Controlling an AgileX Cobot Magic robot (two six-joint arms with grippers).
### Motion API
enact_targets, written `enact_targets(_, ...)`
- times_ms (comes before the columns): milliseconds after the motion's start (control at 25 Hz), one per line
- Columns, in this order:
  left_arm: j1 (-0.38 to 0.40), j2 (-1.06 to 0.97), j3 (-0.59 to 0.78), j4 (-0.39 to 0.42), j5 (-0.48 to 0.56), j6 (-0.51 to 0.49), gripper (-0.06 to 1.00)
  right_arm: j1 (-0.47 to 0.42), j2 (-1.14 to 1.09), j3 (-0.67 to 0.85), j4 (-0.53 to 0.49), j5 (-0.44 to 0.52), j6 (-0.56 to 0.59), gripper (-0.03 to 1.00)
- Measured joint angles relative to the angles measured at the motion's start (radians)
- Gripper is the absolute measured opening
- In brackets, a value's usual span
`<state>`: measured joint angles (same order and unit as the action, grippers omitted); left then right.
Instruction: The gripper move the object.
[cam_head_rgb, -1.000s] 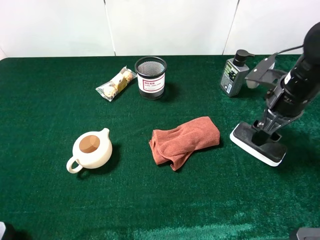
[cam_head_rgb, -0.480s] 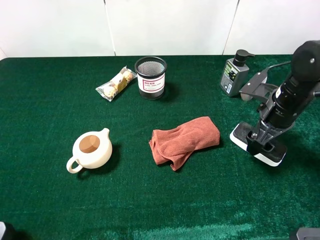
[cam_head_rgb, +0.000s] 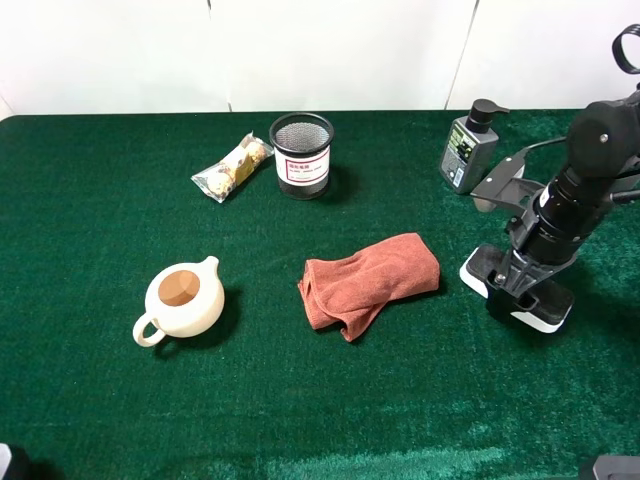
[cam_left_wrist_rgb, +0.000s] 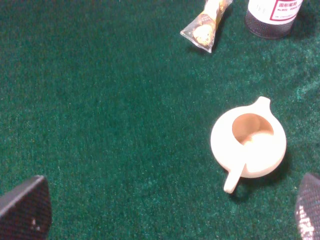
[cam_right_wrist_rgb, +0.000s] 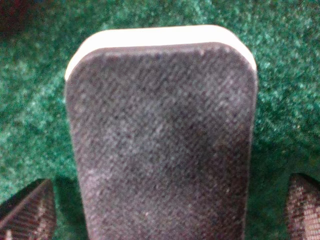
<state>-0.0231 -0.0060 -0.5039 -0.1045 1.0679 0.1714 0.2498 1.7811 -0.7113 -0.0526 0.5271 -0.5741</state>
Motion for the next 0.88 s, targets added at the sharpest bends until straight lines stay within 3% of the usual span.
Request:
enact_targets(120, 0.0, 0.0, 0.0, 0.0, 0.0, 0.0, 0.99, 0.0, 0.002, 0.0, 0.0, -0.001, 0.008, 0.67)
enact_targets(240, 0.0, 0.0, 0.0, 0.0, 0.0, 0.0, 0.99, 0.0, 0.002, 0.0, 0.0, -0.001, 0.01, 0.45)
enact_targets(880, 0.0, 0.0, 0.0, 0.0, 0.0, 0.0, 0.99, 0.0, -0.024, 0.0, -0.019, 0.011, 0.021, 0.45)
